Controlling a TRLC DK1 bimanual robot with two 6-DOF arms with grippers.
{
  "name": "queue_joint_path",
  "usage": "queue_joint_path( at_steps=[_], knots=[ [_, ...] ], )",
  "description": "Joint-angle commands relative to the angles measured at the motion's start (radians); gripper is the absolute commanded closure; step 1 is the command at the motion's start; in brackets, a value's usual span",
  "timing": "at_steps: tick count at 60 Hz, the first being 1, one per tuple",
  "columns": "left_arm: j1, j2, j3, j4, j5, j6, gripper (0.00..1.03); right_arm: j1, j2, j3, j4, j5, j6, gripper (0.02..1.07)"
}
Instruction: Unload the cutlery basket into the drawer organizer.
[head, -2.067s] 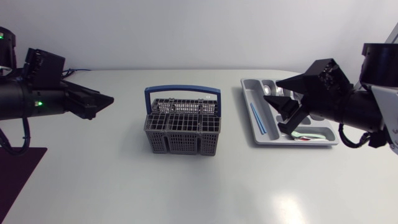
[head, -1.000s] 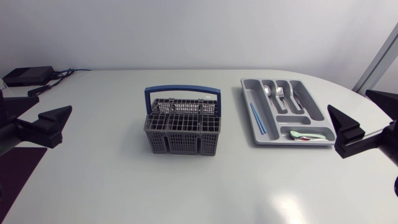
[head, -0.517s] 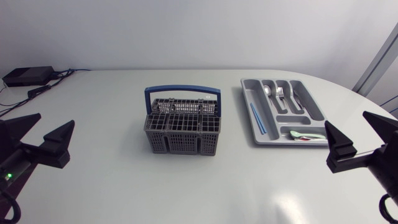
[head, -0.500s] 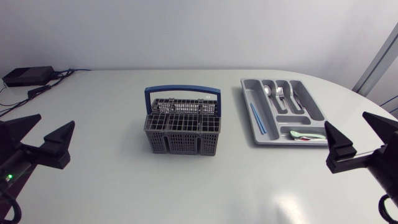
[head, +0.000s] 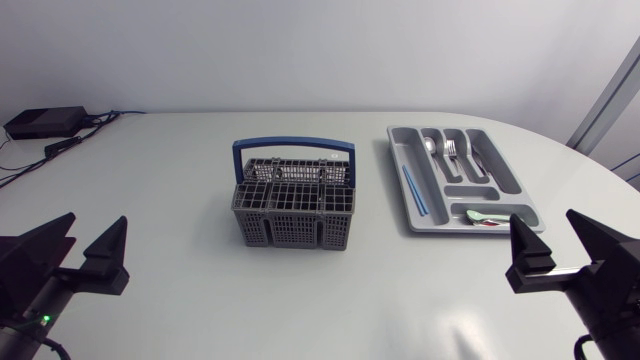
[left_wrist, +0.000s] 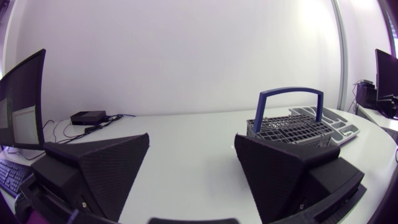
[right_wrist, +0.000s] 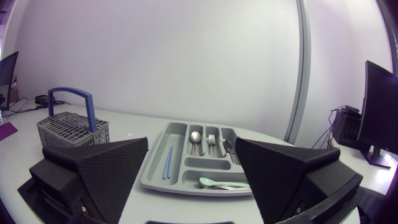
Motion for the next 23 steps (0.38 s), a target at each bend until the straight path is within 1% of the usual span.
queue_joint_path(
  at_steps=[1, 23],
  knots=[
    [-0.014, -0.044, -0.054, 0.024, -0.017, -0.051, 0.04, 0.021, -0.032, -0.046, -0.001, 0.026, 0.064, 0.06],
    [-0.018, -0.061, -0.070, 0.030, -0.023, -0.060, 0.04, 0.028, -0.044, -0.056, -0.001, 0.036, 0.076, 0.06]
  ],
)
